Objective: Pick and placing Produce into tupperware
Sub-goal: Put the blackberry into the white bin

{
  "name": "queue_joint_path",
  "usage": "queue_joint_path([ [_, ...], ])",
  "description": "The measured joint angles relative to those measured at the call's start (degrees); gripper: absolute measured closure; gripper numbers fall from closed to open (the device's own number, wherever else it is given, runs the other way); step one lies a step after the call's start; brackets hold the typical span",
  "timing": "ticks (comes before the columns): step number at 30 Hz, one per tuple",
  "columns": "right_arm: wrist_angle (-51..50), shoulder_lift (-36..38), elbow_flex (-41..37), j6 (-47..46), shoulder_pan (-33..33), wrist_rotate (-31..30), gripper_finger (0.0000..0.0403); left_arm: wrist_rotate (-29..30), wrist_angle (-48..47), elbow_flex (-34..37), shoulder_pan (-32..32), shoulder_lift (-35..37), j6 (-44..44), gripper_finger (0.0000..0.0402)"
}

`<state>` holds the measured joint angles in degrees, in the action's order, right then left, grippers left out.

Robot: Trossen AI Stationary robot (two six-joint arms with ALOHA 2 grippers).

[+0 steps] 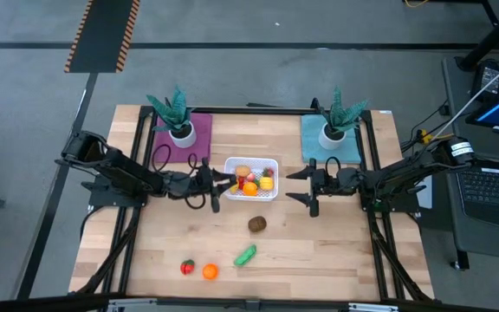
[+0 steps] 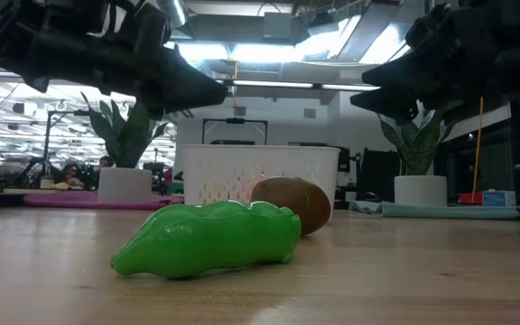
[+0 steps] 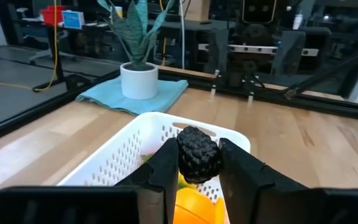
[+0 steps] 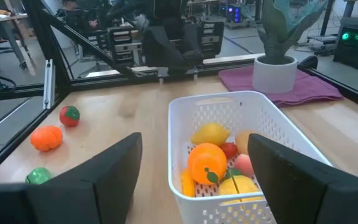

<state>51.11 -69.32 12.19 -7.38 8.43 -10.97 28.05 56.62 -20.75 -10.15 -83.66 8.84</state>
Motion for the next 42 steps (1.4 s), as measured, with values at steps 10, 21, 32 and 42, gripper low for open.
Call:
queue_joint_path([
  [10, 0.0, 0.0, 0.0, 0.1, 0.0, -0.1, 0.0108, -4.8, -5.1, -5.2, 4.4, 0.0, -0.3, 0.0321],
  [21, -0.8, 0.0, 0.0, 0.1, 0.0, -0.1, 0.0108, -8.7, -32.0, -17.4, 8.3, 0.0, 0.0, 0.0321],
  [32, -2.7, 0.0, 0.0, 0.1, 0.0, -0.1, 0.0108, -13.9, -62.4, -30.3, 9.4, 0.0, 1.5, 0.0320],
  [42, -2.7, 0.0, 0.0, 0.1, 0.0, -0.1, 0.0108, -16.9, -67.8, -31.5, 10.6, -0.2, 2.6, 0.0321],
])
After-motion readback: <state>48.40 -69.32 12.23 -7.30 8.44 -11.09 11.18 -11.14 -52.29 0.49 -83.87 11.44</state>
